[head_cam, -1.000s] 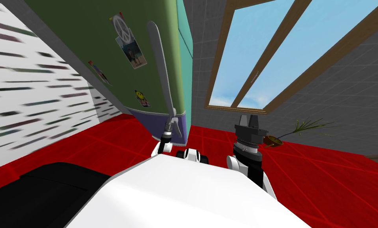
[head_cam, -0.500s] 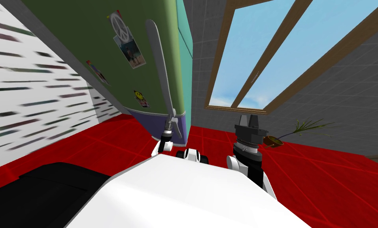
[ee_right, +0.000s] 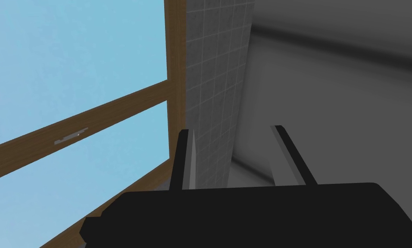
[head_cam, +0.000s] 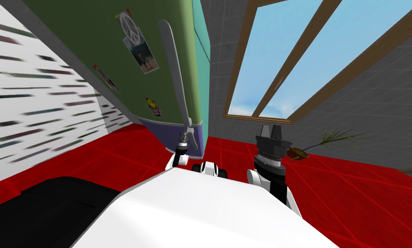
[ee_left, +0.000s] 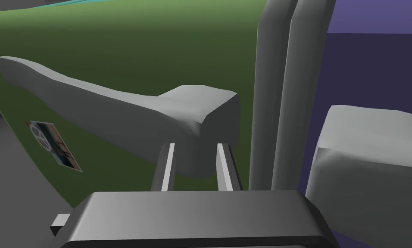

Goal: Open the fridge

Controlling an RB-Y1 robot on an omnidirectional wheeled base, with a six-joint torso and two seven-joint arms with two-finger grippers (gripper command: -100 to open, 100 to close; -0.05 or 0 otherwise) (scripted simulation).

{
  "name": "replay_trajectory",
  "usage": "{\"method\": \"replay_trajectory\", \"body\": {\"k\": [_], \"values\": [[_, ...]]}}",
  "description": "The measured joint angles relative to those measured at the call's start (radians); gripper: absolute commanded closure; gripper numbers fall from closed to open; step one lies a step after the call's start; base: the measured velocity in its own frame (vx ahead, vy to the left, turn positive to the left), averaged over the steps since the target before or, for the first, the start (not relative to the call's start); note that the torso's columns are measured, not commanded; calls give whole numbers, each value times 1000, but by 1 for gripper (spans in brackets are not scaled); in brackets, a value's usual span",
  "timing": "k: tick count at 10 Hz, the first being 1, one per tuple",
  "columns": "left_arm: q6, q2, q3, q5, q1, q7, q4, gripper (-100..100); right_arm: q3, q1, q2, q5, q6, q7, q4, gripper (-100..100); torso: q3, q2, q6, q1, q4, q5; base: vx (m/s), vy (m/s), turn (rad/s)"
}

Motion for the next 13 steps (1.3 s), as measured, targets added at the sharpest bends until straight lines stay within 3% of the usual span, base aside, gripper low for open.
{"method": "replay_trajectory", "body": {"k": [1, 3, 6, 10, 12, 13], "values": [[-4, 0, 0, 0, 1, 0, 3, 100, 0, 0, 0, 0, 0, 0, 0, 0, -1, -2, 0, -1, 0, -1, -155, 48, -67], [-5, -2, 19, -44, -24, 46, 22, 100, 0, 0, 0, 0, 0, 0, 0, 0, 3, 6, -1, 2, 3, 0, -184, 117, -82], [-18, -4, 51, -124, -79, 130, 71, 100, 0, -1, 0, 0, 0, 0, 0, 0, 2, 5, -7, 11, 7, 0, -233, 127, -65], [-26, -8, 96, -228, -137, 245, 111, 100, 0, 0, 0, 0, 0, 0, 0, 0, 1, 4, -6, 6, 9, -2, -196, 78, -51], [-32, -8, 105, -255, -149, 293, 124, 100, 0, 0, 0, 0, 0, 0, 0, 0, -2, 0, -8, 7, 10, -3, -128, 92, -40], [-33, -12, 116, -285, -167, 318, 132, 100, 0, 0, 0, 0, 0, 0, 0, 0, 1, 5, -7, 11, 11, -2, -186, 93, -66]]}}
